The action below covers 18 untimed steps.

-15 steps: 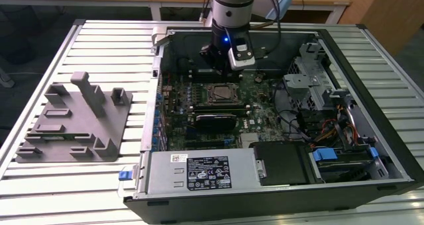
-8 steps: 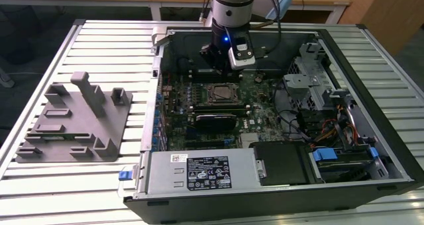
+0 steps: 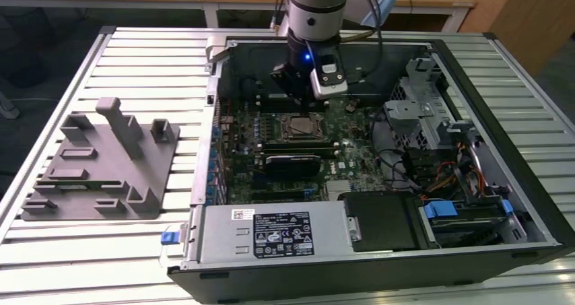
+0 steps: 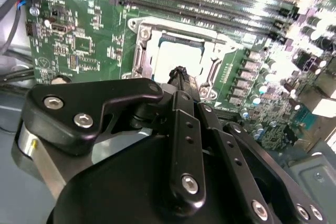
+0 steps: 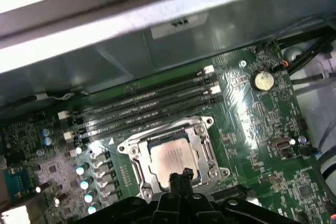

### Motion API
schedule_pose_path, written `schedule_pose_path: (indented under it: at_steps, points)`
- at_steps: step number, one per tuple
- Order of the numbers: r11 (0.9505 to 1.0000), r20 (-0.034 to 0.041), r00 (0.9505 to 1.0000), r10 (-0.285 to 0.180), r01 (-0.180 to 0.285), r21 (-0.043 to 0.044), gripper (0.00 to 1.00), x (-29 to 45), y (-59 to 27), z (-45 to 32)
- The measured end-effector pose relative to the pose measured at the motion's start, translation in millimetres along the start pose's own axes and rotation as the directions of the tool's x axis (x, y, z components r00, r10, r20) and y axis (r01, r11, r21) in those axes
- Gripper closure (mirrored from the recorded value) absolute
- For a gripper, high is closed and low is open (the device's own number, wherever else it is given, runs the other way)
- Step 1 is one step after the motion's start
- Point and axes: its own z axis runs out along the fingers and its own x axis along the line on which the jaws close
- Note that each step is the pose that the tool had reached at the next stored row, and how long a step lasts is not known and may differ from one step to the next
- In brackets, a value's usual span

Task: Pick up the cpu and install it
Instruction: 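Install the second cpu locking lever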

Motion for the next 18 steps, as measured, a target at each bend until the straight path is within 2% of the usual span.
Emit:
schedule_pose_path:
  at_steps: [12,18]
  points:
    - [1.0,0.0001,1.0,0.0,0.0,0.0,0.89,-9.1,-27.0,-1.1]
    - [1.0,-0.0001,1.0,-0.003,0.003,-0.0001,0.89,-11.8,-35.0,-0.8]
